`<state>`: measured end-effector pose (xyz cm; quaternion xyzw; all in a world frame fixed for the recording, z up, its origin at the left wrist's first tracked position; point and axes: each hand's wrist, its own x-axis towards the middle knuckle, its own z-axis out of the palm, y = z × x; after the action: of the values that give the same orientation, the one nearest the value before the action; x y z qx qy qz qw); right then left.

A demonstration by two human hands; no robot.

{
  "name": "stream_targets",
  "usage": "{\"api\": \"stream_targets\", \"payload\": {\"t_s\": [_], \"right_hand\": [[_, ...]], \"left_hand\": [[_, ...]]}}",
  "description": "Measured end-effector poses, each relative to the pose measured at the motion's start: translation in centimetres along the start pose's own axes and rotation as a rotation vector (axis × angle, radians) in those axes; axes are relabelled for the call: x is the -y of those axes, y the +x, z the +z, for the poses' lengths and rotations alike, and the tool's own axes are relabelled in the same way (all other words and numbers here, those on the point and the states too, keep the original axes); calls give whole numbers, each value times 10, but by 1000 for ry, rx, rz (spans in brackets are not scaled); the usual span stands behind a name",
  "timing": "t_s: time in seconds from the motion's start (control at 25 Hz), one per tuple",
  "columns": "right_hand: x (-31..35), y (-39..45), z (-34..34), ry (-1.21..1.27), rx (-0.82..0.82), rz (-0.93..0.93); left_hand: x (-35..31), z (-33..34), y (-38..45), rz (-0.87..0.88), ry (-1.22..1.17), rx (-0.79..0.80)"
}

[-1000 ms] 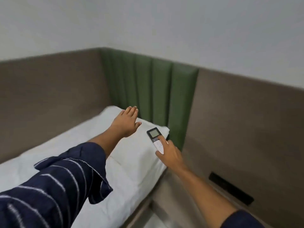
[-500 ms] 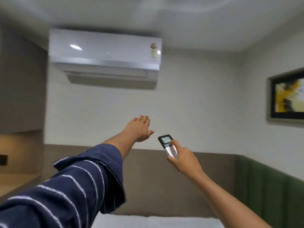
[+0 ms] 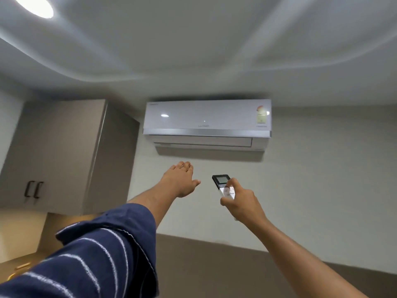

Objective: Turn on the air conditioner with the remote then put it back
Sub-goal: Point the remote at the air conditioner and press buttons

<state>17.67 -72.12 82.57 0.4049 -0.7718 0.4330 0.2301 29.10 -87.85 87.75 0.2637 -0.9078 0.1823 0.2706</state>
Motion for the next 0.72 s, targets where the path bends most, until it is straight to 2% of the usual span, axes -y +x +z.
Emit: {"api": "stream_targets", "payload": {"t_s": [0.24, 0.52, 0.6, 0.72], "right_hand": [[19, 29, -5, 38, -68, 21], [-9, 35, -13, 50, -107, 68], [-19, 41, -17, 175, -100, 188], [-29, 47, -23, 612, 14, 476]], "left_hand": [[9, -6, 8, -17, 18, -18], [-7, -7, 19, -28, 29, -13], [-13, -7, 23, -26, 24, -28], [-18, -9, 25, -36, 18, -28]]}}
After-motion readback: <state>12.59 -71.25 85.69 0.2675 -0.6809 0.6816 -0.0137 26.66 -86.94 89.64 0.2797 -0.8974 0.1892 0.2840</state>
